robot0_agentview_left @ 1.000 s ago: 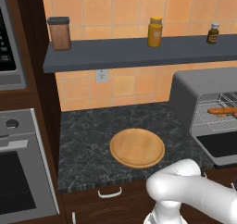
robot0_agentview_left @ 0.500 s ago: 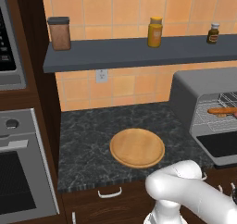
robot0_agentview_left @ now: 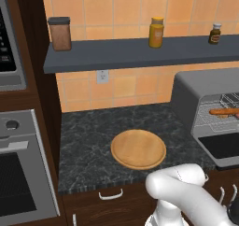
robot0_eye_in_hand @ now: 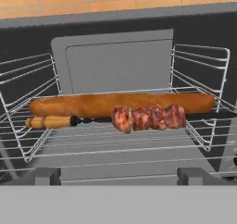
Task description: Pick up the kebab skewer and baguette bread, and place them inside the toaster oven. Close the toaster oven door and start by setting the timer.
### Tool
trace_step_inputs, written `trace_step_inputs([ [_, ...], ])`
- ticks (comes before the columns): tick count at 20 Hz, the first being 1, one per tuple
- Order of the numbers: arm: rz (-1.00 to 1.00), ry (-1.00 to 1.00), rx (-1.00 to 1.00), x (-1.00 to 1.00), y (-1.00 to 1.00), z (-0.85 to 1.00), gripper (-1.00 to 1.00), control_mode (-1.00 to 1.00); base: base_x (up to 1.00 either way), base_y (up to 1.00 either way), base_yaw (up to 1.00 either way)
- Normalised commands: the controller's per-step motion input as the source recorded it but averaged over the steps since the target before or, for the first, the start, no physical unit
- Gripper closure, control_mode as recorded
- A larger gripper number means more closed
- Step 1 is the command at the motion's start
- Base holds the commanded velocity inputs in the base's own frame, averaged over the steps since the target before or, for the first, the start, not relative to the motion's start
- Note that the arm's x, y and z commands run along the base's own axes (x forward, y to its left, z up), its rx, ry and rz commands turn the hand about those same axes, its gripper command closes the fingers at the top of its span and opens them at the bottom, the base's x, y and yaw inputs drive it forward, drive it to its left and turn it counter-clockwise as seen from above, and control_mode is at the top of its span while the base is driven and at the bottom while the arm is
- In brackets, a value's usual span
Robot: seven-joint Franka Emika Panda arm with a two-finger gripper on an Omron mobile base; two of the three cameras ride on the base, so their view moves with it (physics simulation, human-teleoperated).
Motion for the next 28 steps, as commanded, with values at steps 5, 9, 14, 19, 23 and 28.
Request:
trace_step_inputs([
  [5, 0.01, 0.0, -0.07, 0.0, 0.0, -0.01, -1.0, -1.0, 0.0, 0.0, 0.0],
  [9, 0.04, 0.0, -0.09, -0.01, 0.0, 0.0, -1.0, -1.0, 0.0, 0.0, 0.0],
  [14, 0.0, 0.0, -0.02, 0.0, 0.0, -0.11, -1.0, -1.0, 0.0, 0.0, 0.0],
  [19, 0.0, 0.0, 0.0, 0.0, 0.0, -0.15, -1.0, -1.0, 0.0, 0.0, 0.0],
  [23, 0.0, 0.0, 0.0, 0.0, 0.0, 0.0, -1.0, -1.0, 0.0, 0.0, 0.0],
  [28, 0.0, 0.0, 0.0, -0.39, 0.0, 0.0, -1.0, -1.0, 0.0, 0.0, 0.0],
])
